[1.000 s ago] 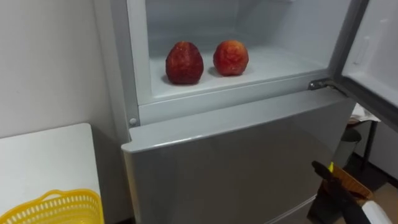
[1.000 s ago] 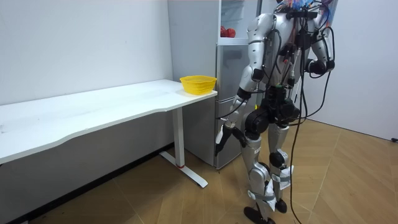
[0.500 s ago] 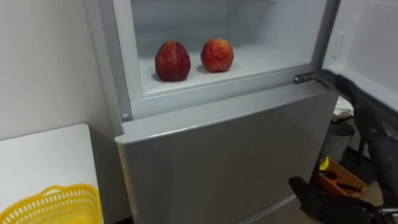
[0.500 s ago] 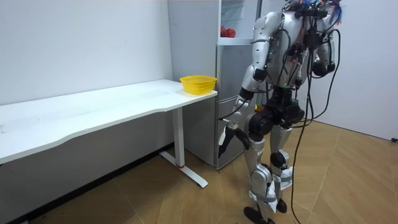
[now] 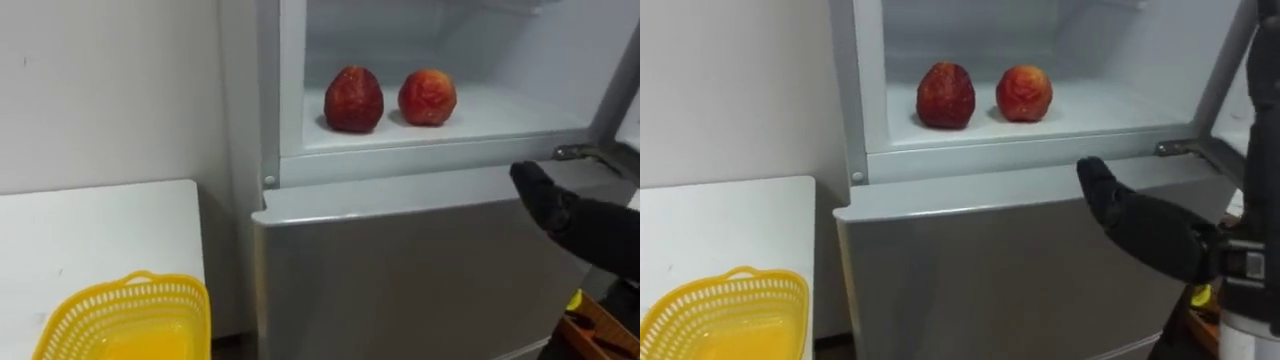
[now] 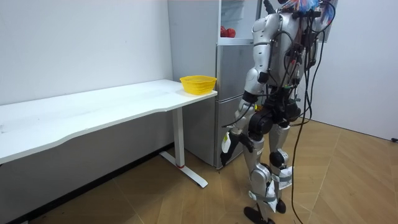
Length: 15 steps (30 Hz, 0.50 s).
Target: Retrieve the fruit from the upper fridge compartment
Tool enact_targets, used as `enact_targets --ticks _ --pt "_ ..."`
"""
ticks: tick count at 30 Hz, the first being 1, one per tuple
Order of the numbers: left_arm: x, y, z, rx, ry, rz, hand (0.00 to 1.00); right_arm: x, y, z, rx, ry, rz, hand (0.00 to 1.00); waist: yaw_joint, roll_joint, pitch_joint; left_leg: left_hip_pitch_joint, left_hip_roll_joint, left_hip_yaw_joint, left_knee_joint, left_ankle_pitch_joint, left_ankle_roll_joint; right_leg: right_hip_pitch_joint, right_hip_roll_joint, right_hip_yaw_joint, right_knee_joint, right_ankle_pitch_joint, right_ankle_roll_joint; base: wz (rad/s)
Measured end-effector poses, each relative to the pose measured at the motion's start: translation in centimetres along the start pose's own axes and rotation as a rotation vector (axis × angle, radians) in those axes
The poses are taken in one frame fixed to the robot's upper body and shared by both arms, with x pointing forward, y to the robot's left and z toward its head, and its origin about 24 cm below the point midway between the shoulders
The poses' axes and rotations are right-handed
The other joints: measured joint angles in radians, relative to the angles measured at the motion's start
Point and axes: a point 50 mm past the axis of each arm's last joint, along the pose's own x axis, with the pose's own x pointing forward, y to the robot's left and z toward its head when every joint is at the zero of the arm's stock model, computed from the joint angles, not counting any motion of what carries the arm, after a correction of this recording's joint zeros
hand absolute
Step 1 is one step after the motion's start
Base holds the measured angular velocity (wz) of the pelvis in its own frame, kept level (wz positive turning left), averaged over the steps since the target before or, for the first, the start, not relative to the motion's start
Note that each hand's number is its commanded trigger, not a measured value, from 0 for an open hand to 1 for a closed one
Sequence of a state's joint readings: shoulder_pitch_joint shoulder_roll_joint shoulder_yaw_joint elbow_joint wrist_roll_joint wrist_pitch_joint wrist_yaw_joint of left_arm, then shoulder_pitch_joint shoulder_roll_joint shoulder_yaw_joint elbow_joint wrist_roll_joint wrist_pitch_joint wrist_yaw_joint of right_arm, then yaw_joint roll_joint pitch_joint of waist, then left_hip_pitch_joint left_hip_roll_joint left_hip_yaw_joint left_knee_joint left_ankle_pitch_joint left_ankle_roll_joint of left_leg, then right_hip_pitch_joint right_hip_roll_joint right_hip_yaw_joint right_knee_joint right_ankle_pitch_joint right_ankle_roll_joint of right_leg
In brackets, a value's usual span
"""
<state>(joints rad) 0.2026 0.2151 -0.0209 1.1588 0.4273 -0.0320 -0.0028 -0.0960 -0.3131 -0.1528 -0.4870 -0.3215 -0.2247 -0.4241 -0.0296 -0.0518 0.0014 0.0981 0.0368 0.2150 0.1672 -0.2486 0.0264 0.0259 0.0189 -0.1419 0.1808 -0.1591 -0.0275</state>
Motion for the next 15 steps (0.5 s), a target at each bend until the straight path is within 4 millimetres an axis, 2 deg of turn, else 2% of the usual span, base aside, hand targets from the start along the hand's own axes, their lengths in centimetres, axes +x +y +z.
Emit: enact_targets --ticks 4,7,11,15 --pt "0.0 0.0 -0.2 -0.011 0.01 0.002 0.0 0.8 0.3 -0.5 0.026 0.012 -0.02 0.0 0.013 -0.001 -0.0001 0.001 -0.002 -0.024 0.003 0.0 0.0 0.022 -0.001 -0.001 -0.014 0.0 0.0 0.16" --pt "0.0 0.1 0.0 -0.017 0.009 0.005 0.0 1.8 0.6 -1.4 0.074 0.041 -0.037 0.0 0.038 0.0 0.0005 0.002 -0.003 -0.029 0.007 0.0 -0.001 0.026 -0.001 -0.004 -0.014 0.0 0.0 0.06" --pt "0.1 0.5 0.6 -0.03 -0.006 0.015 0.0 3.0 0.9 -1.8 0.14 0.066 -0.076 0.0 0.058 -0.001 0.001 -0.003 -0.006 -0.052 0.016 0.001 -0.001 0.029 -0.007 -0.031 -0.013 0.0 0.0 0.13" --pt "0.1 0.7 0.5 -0.045 0.007 0.02 0.0 3.1 1.1 -2.1 0.149 0.079 -0.079 0.0 0.091 -0.005 0.0012 -0.007 -0.009 -0.066 0.022 0.001 -0.001 0.032 -0.013 -0.055 -0.013 0.0 0.0 0.11"
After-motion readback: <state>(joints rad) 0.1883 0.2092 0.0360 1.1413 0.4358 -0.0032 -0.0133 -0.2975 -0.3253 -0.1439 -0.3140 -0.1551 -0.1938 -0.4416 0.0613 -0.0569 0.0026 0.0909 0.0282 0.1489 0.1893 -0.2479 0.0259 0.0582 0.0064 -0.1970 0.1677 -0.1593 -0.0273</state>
